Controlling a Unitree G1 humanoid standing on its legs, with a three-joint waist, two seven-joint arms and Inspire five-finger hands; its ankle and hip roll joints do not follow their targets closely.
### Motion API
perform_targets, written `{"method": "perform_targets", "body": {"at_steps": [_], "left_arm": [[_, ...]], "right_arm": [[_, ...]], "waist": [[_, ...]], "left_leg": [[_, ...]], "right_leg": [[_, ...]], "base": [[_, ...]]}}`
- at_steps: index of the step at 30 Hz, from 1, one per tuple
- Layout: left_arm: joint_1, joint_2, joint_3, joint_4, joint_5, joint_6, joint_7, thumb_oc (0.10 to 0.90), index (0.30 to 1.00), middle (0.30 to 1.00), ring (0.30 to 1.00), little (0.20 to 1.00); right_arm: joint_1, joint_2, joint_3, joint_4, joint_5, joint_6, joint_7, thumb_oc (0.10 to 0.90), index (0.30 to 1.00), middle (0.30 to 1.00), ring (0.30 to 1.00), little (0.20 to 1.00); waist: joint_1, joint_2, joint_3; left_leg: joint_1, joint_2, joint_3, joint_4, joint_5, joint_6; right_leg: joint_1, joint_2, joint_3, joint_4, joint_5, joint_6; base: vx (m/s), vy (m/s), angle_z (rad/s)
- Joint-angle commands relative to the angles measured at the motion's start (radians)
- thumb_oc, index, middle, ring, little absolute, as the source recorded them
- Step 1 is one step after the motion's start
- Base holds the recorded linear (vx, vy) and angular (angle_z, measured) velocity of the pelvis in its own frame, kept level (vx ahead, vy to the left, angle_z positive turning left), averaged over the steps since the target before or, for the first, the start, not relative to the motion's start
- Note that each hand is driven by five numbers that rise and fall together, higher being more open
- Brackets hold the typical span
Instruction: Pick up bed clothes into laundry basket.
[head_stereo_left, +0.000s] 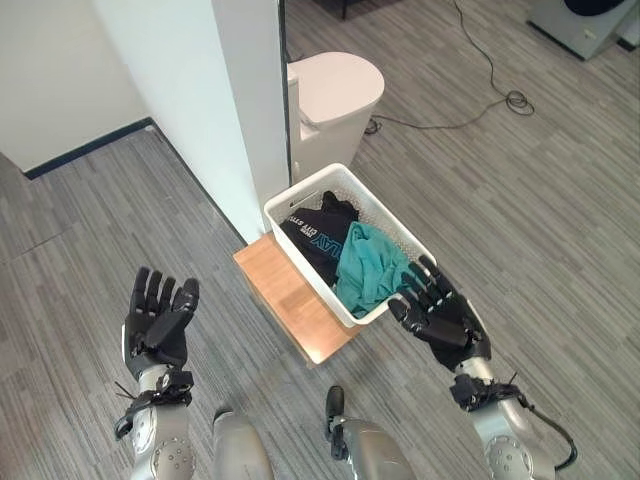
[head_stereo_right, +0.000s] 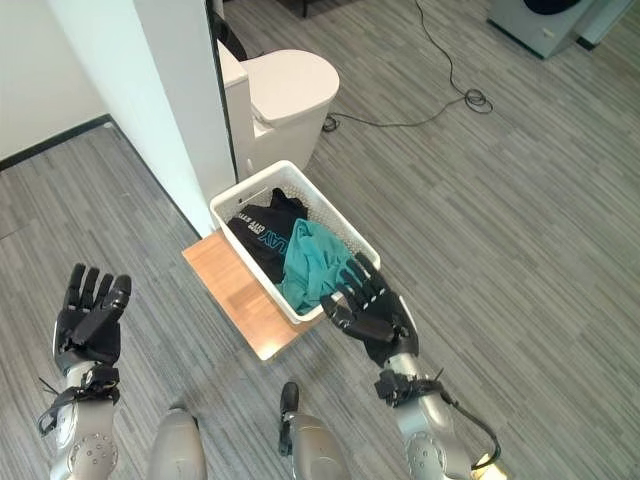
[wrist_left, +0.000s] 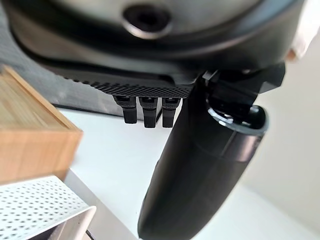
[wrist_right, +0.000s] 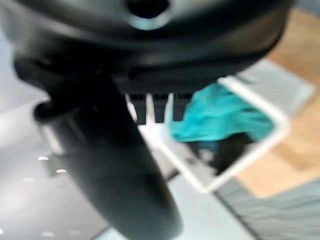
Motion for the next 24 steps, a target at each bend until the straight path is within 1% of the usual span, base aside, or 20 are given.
{"method": "perform_targets", "body": {"at_steps": [1, 2, 3, 5, 6, 7, 8, 9, 12, 13, 14, 15, 16, 17, 18, 19, 20, 22, 23, 24], "left_arm": [[0.009, 0.038, -0.028, -0.193, 0.046, -0.080, -0.070, 0.800, 0.900, 0.900, 0.900, 0.900], [-0.007, 0.031, -0.069, -0.176, 0.026, -0.073, -0.090, 0.800, 0.900, 0.900, 0.900, 0.900], [-0.022, 0.030, -0.087, -0.176, 0.021, -0.074, -0.098, 0.800, 0.900, 0.900, 0.900, 0.900], [-0.057, 0.025, -0.126, -0.164, 0.012, -0.073, -0.105, 0.800, 0.900, 0.900, 0.900, 0.900], [-0.082, 0.028, -0.151, -0.168, 0.014, -0.076, -0.100, 0.800, 0.900, 0.900, 0.900, 0.900], [-0.084, 0.028, -0.153, -0.168, 0.015, -0.076, -0.098, 0.800, 0.900, 0.900, 0.900, 0.900], [-0.131, 0.040, -0.186, -0.181, 0.016, -0.082, -0.092, 0.800, 0.900, 0.900, 0.900, 0.900], [-0.172, 0.054, -0.194, -0.185, 0.041, -0.096, -0.069, 0.800, 0.900, 0.900, 0.900, 0.900], [-0.149, 0.060, -0.166, -0.158, 0.067, -0.091, -0.047, 0.800, 0.900, 0.900, 0.900, 0.900], [-0.148, 0.061, -0.166, -0.158, 0.067, -0.091, -0.047, 0.800, 0.900, 0.900, 0.900, 0.900], [-0.091, 0.056, -0.125, -0.143, 0.053, -0.093, -0.047, 0.800, 0.900, 0.900, 0.900, 0.900], [-0.071, 0.063, -0.104, -0.120, 0.068, -0.097, -0.048, 0.800, 0.900, 0.900, 0.900, 0.900], [-0.062, 0.073, -0.098, -0.115, 0.064, -0.098, -0.058, 0.800, 0.900, 0.900, 0.900, 0.900], [-0.060, 0.085, -0.092, -0.113, 0.072, -0.104, -0.056, 0.800, 0.900, 0.900, 0.900, 0.900], [-0.060, 0.085, -0.092, -0.114, 0.072, -0.104, -0.056, 0.800, 0.900, 0.900, 0.900, 0.900], [-0.049, 0.106, -0.085, -0.097, 0.082, -0.105, -0.057, 0.800, 0.900, 0.900, 0.900, 0.900], [-0.043, 0.116, -0.079, -0.101, 0.105, -0.104, -0.050, 0.800, 0.900, 0.900, 0.900, 0.900], [-0.032, 0.129, -0.068, -0.115, 0.146, -0.099, -0.043, 0.800, 0.900, 0.900, 0.900, 0.900], [-0.035, 0.129, -0.066, -0.108, 0.145, -0.099, -0.039, 0.800, 0.900, 0.900, 0.900, 0.900], [-0.036, 0.116, -0.071, -0.113, 0.136, -0.103, -0.034, 0.800, 0.900, 0.900, 0.900, 0.900]], "right_arm": [[0.067, -0.026, 0.007, -0.082, 0.047, -0.083, 0.027, 0.800, 0.900, 0.900, 0.900, 0.900], [0.087, -0.023, 0.008, -0.072, 0.044, -0.085, 0.030, 0.800, 0.900, 0.900, 0.900, 0.900], [0.096, -0.023, 0.003, -0.075, 0.042, -0.090, 0.035, 0.800, 0.900, 0.900, 0.900, 0.900], [0.108, -0.016, 0.005, -0.071, 0.059, -0.100, 0.043, 0.800, 0.900, 0.900, 0.900, 0.900], [0.111, -0.013, 0.007, -0.071, 0.070, -0.114, 0.041, 0.800, 0.900, 0.900, 0.900, 0.900], [0.110, -0.012, 0.005, -0.070, 0.071, -0.115, 0.042, 0.800, 0.900, 0.900, 0.900, 0.900], [0.101, -0.017, 0.022, -0.070, 0.088, -0.122, 0.042, 0.800, 0.900, 0.900, 0.900, 0.900], [0.092, -0.025, 0.048, -0.055, 0.073, -0.120, 0.037, 0.800, 0.900, 0.900, 0.900, 0.900], [0.097, -0.009, 0.063, -0.035, 0.038, -0.091, 0.030, 0.800, 0.900, 0.900, 0.900, 0.900], [0.097, -0.008, 0.063, -0.035, 0.037, -0.091, 0.030, 0.800, 0.900, 0.900, 0.900, 0.900], [0.105, -0.001, 0.079, -0.012, 0.012, -0.072, 0.055, 0.800, 0.900, 0.900, 0.900, 0.900], [0.116, -0.005, 0.070, -0.015, -0.040, -0.074, 0.060, 0.800, 0.900, 0.900, 0.900, 0.900], [0.125, 0.000, 0.061, -0.024, -0.048, -0.067, 0.058, 0.800, 0.900, 0.900, 0.900, 0.900], [0.128, 0.007, 0.049, -0.025, -0.039, -0.068, 0.056, 0.800, 0.900, 0.900, 0.900, 0.900], [0.128, 0.007, 0.049, -0.025, -0.039, -0.068, 0.056, 0.800, 0.900, 0.900, 0.900, 0.900], [0.126, 0.016, 0.021, -0.028, -0.049, -0.072, 0.044, 0.800, 0.900, 0.900, 0.900, 0.900], [0.126, 0.014, 0.012, -0.029, -0.065, -0.070, 0.045, 0.800, 0.900, 0.900, 0.900, 0.900], [0.111, 0.011, 0.001, -0.029, -0.084, -0.068, 0.039, 0.800, 0.900, 0.900, 0.900, 0.900], [0.094, 0.013, -0.001, -0.027, -0.085, -0.071, 0.033, 0.800, 0.900, 0.900, 0.900, 0.900], [0.062, 0.013, 0.014, -0.030, -0.075, -0.075, 0.023, 0.800, 0.900, 0.900, 0.900, 0.900]], "waist": [[-0.076, 0.093, -0.183], [-0.115, 0.160, -0.207], [-0.130, 0.176, -0.219], [-0.143, 0.195, -0.225], [-0.148, 0.201, -0.222], [-0.153, 0.201, -0.223], [-0.164, 0.213, -0.197], [-0.161, 0.197, -0.165], [-0.141, 0.175, -0.122], [-0.142, 0.173, -0.122], [-0.117, 0.159, -0.099], [-0.122, 0.156, -0.085], [-0.119, 0.150, -0.078], [-0.124, 0.142, -0.075], [-0.123, 0.141, -0.075], [-0.113, 0.154, -0.083], [-0.106, 0.157, -0.096], [-0.095, 0.150, -0.122], [-0.090, 0.143, -0.136], [-0.060, 0.127, -0.168]], "left_leg": [[0.315, 0.080, 0.127, -0.240, -0.033, -0.079], [0.420, 0.085, 0.238, -0.379, -0.061, -0.116], [0.447, 0.077, 0.301, -0.433, -0.094, -0.122], [0.452, 0.052, 0.376, -0.464, -0.143, -0.129], [0.445, 0.031, 0.390, -0.505, -0.179, -0.124], [0.442, 0.030, 0.384, -0.508, -0.179, -0.123], [0.454, -0.017, 0.428, -0.688, -0.354, -0.054], [0.459, -0.099, 0.389, -0.837, -0.518, 0.059], [0.493, -0.166, 0.309, -0.982, -0.498, 0.119], [0.495, -0.168, 0.308, -0.984, -0.496, 0.120], [0.500, -0.179, 0.276, -1.021, -0.471, 0.148], [0.488, -0.167, 0.243, -1.023, -0.463, 0.148], [0.474, -0.167, 0.217, -1.024, -0.457, 0.151], [0.440, -0.174, 0.164, -1.016, -0.427, 0.151], [0.440, -0.175, 0.164, -1.015, -0.427, 0.152], [0.391, -0.184, 0.053, -1.011, -0.393, 0.161], [0.370, -0.187, 0.009, -1.009, -0.378, 0.167], [0.355, -0.192, -0.029, -1.005, -0.369, 0.173], [0.349, -0.199, -0.047, -1.010, -0.360, 0.172], [0.319, -0.220, -0.056, -1.009, -0.345, 0.170]], "right_leg": [[0.060, 0.080, -0.127, -0.075, -0.130, 0.103], [0.048, 0.128, -0.245, -0.056, -0.187, 0.087], [0.038, 0.132, -0.307, -0.059, -0.199, 0.083], [0.008, 0.122, -0.422, -0.057, -0.203, 0.076], [-0.018, 0.108, -0.479, -0.052, -0.192, 0.080], [-0.019, 0.104, -0.486, -0.050, -0.192, 0.082], [-0.088, 0.027, -0.602, -0.026, -0.149, 0.105], [-0.148, -0.087, -0.668, -0.008, -0.052, 0.175], [-0.166, -0.188, -0.670, 0.062, 0.066, 0.278], [-0.165, -0.190, -0.670, 0.063, 0.066, 0.279], [-0.213, -0.220, -0.543, 0.159, 0.105, 0.336], [-0.251, -0.197, -0.374, 0.197, 0.115, 0.369], [-0.269, -0.172, -0.238, 0.214, 0.104, 0.376], [-0.257, -0.136, -0.086, 0.204, 0.105, 0.363], [-0.258, -0.137, -0.084, 0.206, 0.104, 0.363], [-0.196, -0.070, 0.112, 0.268, 0.044, 0.343], [-0.160, -0.055, 0.148, 0.303, 0.013, 0.327], [-0.082, -0.028, 0.192, 0.281, -0.035, 0.306], [-0.038, 0.004, 0.236, 0.241, -0.079, 0.300], [0.039, 0.012, 0.246, 0.080, -0.107, 0.280]], "base": [[-0.09, -0.180, 2.02], [-0.18, -0.168, 1.91], [-0.25, -0.160, 3.15], [-0.33, -0.091, 2.58], [-0.27, -0.044, 1.04], [-0.55, 0.025, 1.85], [-0.82, 0.227, 2.91], [-0.99, 0.315, 3.56], [-0.39, 0.274, 2.41], [-0.34, 0.218, 0.96], [-0.37, 0.085, 0.67], [-0.44, 0.083, 0.82], [-0.38, -0.062, 1.15], [-0.24, -0.041, 1.45], [-0.32, 0.021, 1.91], [-0.21, 0.079, 1.90], [-0.21, 0.082, 1.96], [-0.06, 0.010, 1.80], [-0.11, -0.010, 1.34], [-0.09, -0.006, 0.74]]}}
